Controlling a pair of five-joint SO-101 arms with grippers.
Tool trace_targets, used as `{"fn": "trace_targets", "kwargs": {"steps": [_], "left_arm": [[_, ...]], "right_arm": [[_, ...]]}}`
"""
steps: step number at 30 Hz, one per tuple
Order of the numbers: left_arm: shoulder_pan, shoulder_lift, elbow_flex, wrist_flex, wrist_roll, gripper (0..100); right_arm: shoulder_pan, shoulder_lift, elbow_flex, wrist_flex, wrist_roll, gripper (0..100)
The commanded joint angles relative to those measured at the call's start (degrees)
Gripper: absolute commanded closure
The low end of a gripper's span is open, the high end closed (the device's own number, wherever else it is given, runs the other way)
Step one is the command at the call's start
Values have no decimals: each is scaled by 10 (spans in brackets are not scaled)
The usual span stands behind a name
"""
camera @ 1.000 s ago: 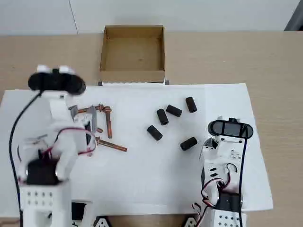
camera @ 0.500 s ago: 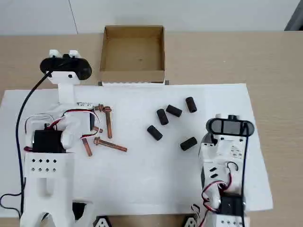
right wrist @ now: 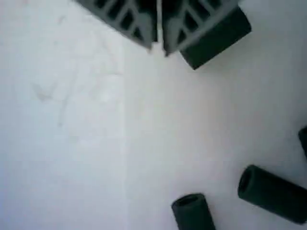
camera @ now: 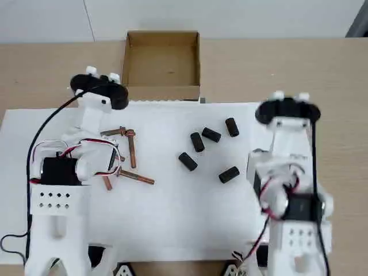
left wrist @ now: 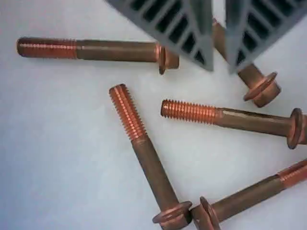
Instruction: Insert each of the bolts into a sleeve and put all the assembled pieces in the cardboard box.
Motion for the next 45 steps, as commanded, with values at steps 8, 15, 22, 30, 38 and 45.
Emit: {"fn": "trace_targets", "kwargs": {"steps": [8,15,22,30,38,45], "left_arm": [[2,151,-51,31,-12,992],[2,268,-159,47,6,993],[2,375,-243,60,7,992],[4,408,-262,59,5,953],[6,409,-261,56,6,913],[6,409,-260,57,6,912]], "right_arm": [[-7,360,-335,145,77,991],[-36,517,-464,160,152,991],[-73,643,-565,146,156,961],[-73,756,-664,153,188,894],[-73,824,-712,153,213,894],[-79,867,-714,138,235,894]]}}
